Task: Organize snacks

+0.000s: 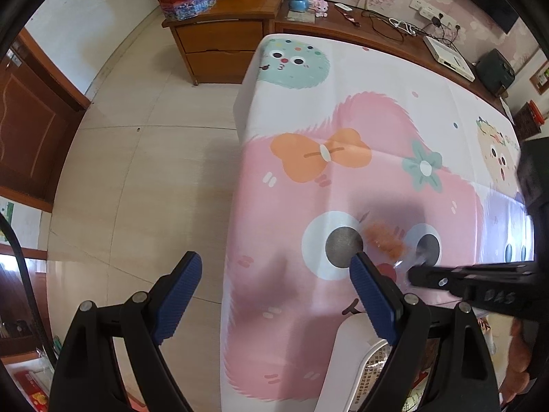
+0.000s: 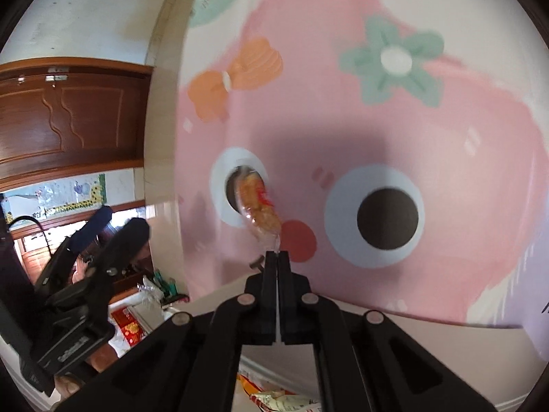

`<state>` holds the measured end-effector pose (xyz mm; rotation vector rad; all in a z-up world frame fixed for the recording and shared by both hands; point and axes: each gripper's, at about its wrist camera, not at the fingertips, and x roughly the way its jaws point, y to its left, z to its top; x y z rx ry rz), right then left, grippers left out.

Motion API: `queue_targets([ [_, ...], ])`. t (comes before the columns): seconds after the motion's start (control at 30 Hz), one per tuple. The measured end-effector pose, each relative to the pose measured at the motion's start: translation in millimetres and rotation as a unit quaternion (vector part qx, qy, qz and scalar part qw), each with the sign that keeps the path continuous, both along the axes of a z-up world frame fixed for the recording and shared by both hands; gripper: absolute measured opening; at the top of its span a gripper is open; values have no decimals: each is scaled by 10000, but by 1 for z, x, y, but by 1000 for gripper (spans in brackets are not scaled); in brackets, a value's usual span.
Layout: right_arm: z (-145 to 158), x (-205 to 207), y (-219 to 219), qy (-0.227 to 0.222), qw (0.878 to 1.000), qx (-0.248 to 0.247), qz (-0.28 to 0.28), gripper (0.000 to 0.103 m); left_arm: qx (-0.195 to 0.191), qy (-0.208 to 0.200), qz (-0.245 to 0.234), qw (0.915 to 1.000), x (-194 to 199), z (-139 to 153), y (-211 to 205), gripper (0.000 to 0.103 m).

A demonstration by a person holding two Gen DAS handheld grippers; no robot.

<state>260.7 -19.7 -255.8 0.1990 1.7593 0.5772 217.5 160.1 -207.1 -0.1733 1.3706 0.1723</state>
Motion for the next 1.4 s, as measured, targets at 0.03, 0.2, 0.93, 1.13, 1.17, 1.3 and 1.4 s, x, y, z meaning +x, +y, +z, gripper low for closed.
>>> queue_targets([
  [0.03,7,2,-2,-115,9999,3,-36,0,2,2,15,10000,0,0,1,87],
  [0.2,42,5,-11,-547,9983,67,-164,0,-79,-19,-40,10000,-3,8,-5,87],
  [0.93,215,-142,-112,-2418,9701,167,-110,0,-245,-813,-1241,9886,-108,128,-137,87],
  [1.13,211,-187,-133,-2448,9696,28,-25,0,-152,-784,-1324,9880,-142,132,-160,87],
  [1.17,211,-192,-137,-2448,9696,2,-11,0,-138,-770,-1320,9882,-147,131,-163,87],
  [1.3,206,-210,-144,-2491,9684,-116,90,1,-82,-748,-1308,9886,-165,131,-171,87],
  [1.4,204,-220,-147,-2511,9677,-168,167,1,-57,-731,-1289,9889,-174,131,-175,87],
])
